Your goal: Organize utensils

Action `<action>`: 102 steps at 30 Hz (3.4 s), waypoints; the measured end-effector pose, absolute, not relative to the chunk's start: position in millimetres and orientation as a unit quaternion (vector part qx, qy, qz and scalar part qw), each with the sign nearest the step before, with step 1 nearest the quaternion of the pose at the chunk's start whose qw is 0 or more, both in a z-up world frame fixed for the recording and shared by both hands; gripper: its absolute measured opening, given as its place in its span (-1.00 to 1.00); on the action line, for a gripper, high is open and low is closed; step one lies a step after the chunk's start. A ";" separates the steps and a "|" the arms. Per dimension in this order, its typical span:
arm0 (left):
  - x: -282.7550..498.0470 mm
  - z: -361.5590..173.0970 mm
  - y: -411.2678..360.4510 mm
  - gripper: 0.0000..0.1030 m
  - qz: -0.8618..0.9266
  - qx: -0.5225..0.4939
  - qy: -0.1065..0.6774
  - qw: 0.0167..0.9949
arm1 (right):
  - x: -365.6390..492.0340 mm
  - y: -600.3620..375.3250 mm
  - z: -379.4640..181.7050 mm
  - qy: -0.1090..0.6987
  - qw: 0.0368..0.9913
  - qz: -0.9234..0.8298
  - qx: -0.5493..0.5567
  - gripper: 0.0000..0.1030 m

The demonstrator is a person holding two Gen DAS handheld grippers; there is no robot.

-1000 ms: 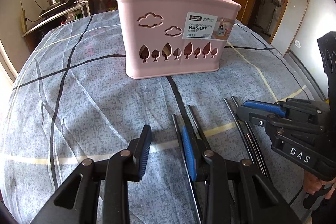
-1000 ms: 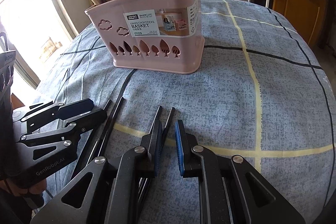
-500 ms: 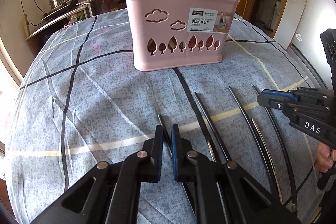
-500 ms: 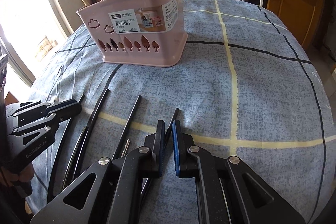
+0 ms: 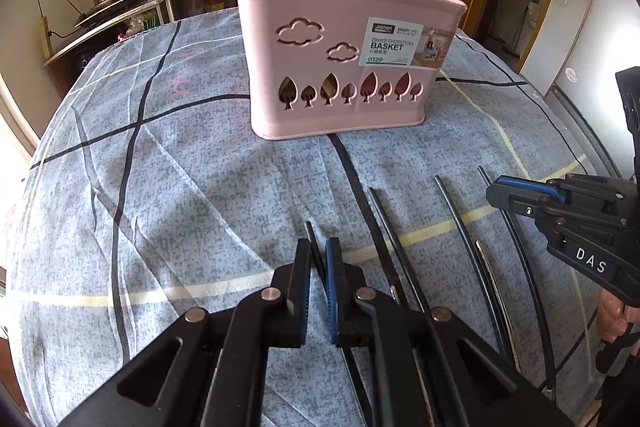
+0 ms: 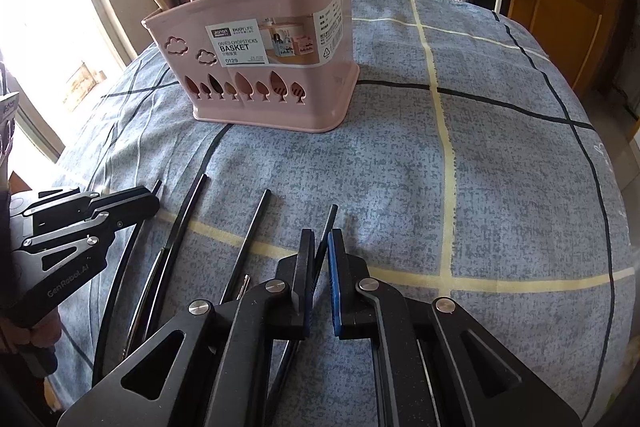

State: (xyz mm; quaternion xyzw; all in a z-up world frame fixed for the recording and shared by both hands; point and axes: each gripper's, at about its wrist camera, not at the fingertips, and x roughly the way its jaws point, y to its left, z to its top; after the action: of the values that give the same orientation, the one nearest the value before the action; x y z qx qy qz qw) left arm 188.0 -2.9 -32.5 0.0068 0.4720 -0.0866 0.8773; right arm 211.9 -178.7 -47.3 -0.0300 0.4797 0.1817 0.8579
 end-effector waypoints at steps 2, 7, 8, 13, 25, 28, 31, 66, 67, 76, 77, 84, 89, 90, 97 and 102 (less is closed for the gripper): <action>184.9 -23.3 -1.3 -0.87 -0.089 0.002 0.462 0.882 | 209.0 -180.9 -38.3 0.468 0.864 0.185 -0.023 -0.88; 180.2 14.5 5.9 -0.90 -0.097 -0.009 0.423 0.901 | 203.3 -185.8 -3.1 0.425 0.885 0.192 -0.012 -0.89; 179.1 23.3 7.4 -0.90 -0.097 -0.009 0.413 0.905 | 201.7 -187.0 5.7 0.413 0.890 0.192 -0.012 -0.90; 172.9 69.1 17.2 -0.91 -0.102 -0.012 0.362 0.927 | 192.2 -194.6 52.4 0.354 0.914 0.195 -0.005 -0.91; 156.6 137.2 39.8 -0.91 -0.109 -0.027 0.271 0.956 | 166.5 -208.3 125.2 0.248 0.949 0.196 0.002 -0.92; 152.6 137.3 39.8 -0.91 -0.113 -0.028 0.266 0.957 | 162.5 -208.9 125.3 0.245 0.949 0.199 0.003 -0.92; 147.0 134.1 38.5 -0.91 -0.110 -0.026 0.263 0.958 | 161.6 -207.4 116.7 0.255 0.946 0.200 -0.002 -0.92; 172.9 228.9 56.1 -0.91 -0.118 -0.042 0.221 0.967 | 186.9 -164.6 192.7 0.170 0.941 0.292 0.014 -0.93; 174.7 232.7 56.7 -0.91 -0.118 -0.042 0.215 0.969 | 189.6 -163.2 195.7 0.165 0.942 0.293 0.017 -0.93; 201.2 237.8 52.4 -0.91 -0.116 -0.033 0.188 0.975 | 222.0 -149.9 203.0 0.143 0.947 0.285 0.033 -0.93; 203.9 235.9 51.6 -0.91 -0.118 -0.033 0.189 0.974 | 225.8 -148.9 201.2 0.144 0.948 0.282 0.032 -0.93; 225.0 207.9 53.5 -0.91 -0.126 -0.048 0.211 0.968 | 244.0 -144.5 176.1 0.167 0.948 0.270 0.031 -0.93; 238.0 181.5 55.1 -0.91 -0.126 -0.059 0.245 0.960 | 254.4 -142.0 156.6 0.196 0.945 0.262 0.026 -0.93; 240.3 175.5 53.9 -0.91 -0.124 -0.059 0.252 0.958 | 256.0 -140.8 152.4 0.203 0.943 0.262 0.025 -0.93; 254.4 136.3 52.4 -0.91 -0.115 -0.065 0.304 0.943 | 270.0 -136.3 121.3 0.258 0.932 0.255 0.011 -0.93; 250.7 129.8 54.0 -0.89 -0.111 -0.066 0.307 0.943 | 272.5 -142.4 111.9 0.276 0.928 0.250 0.013 -0.91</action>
State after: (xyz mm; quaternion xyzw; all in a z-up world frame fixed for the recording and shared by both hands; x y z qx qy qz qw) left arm 250.7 54.0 129.8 -0.0658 0.3068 -0.1115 0.9429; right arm 272.5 -142.4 111.9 0.0134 0.2762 0.2503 0.9278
